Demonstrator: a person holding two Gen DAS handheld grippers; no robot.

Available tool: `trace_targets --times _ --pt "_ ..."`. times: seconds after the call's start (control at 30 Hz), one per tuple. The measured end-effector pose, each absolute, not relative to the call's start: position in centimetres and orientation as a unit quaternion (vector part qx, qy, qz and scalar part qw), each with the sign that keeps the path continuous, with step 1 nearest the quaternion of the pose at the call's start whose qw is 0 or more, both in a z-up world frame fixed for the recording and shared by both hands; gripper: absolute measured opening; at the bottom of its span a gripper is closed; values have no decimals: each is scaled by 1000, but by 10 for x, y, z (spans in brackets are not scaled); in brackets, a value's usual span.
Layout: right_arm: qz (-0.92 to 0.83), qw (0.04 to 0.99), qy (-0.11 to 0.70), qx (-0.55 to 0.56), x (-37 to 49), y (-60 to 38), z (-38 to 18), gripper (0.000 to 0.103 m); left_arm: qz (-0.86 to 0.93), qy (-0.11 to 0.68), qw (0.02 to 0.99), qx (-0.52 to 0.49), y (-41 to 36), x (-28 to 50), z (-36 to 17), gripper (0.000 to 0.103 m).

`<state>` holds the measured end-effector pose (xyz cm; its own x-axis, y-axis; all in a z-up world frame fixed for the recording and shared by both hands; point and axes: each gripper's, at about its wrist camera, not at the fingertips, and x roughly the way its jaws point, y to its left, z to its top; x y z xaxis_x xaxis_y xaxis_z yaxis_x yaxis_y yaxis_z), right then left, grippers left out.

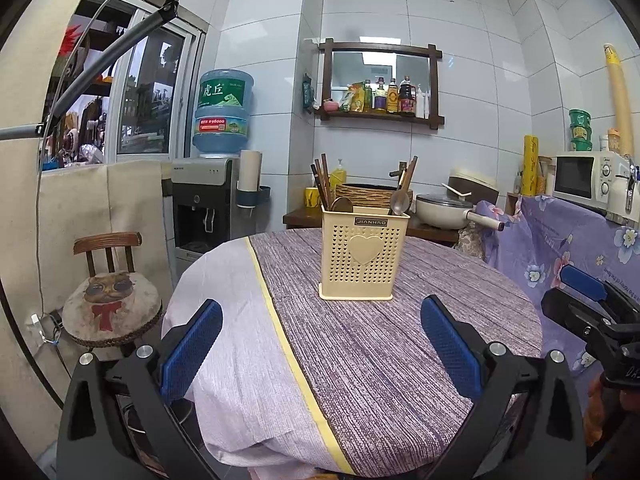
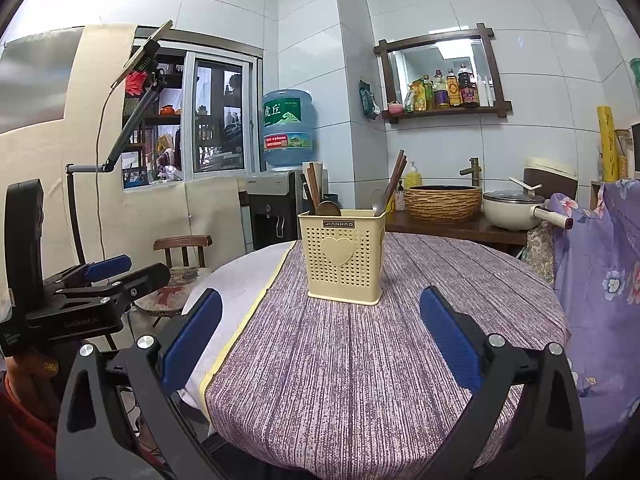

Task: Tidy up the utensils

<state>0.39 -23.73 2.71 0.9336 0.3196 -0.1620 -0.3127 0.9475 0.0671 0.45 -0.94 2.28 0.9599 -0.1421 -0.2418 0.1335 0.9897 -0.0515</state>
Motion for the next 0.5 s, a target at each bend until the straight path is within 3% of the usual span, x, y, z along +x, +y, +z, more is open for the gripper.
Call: trace_targets --times 0.5 --pt "161 982 93 27 7 -240 22 98 -71 144 987 -24 -9 10 17 98"
